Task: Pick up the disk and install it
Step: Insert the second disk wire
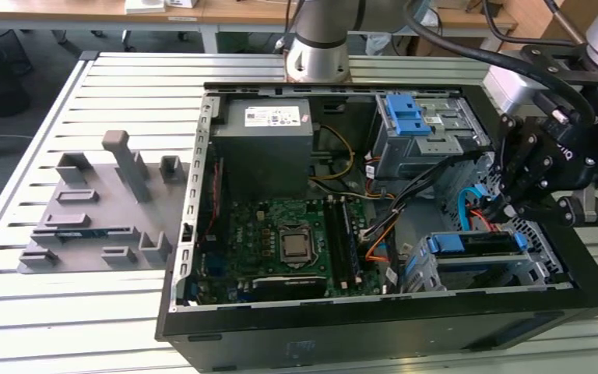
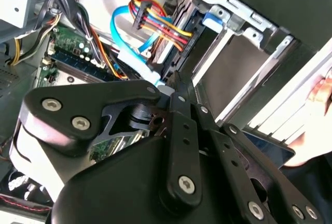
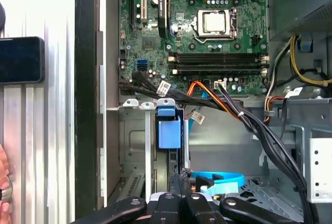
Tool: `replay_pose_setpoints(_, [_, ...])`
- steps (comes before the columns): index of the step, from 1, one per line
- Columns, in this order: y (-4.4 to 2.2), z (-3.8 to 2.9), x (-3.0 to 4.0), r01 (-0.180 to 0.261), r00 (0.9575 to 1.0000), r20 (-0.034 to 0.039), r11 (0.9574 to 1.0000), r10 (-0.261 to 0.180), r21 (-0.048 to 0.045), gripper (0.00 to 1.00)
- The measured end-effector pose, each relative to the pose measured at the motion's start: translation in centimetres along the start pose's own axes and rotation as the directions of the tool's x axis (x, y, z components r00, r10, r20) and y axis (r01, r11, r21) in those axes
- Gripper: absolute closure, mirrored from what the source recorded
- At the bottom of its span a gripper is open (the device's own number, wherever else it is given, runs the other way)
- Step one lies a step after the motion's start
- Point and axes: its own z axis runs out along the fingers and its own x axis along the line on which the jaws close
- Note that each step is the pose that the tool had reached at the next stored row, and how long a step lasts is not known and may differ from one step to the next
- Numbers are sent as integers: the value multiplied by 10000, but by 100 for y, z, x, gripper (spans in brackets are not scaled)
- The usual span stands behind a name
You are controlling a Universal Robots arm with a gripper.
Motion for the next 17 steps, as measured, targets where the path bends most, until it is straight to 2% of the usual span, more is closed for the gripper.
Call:
replay_pose_setpoints(7, [1, -1, 0, 2, 10000, -2, 10000, -2, 1, 89])
replay_pose_setpoints(10, [2, -21, -1, 1, 10000, -4, 10000, -1, 1, 89])
replay_pose_setpoints(15, [5, -76, 0, 1, 10000, -2, 10000, -1, 1, 89])
replay_pose_setpoints(16, [9, -153, 0, 1, 10000, -3, 10000, -1, 1, 89])
replay_pose_setpoints(17, [9, -162, 0, 1, 10000, -2, 10000, -1, 1, 89])
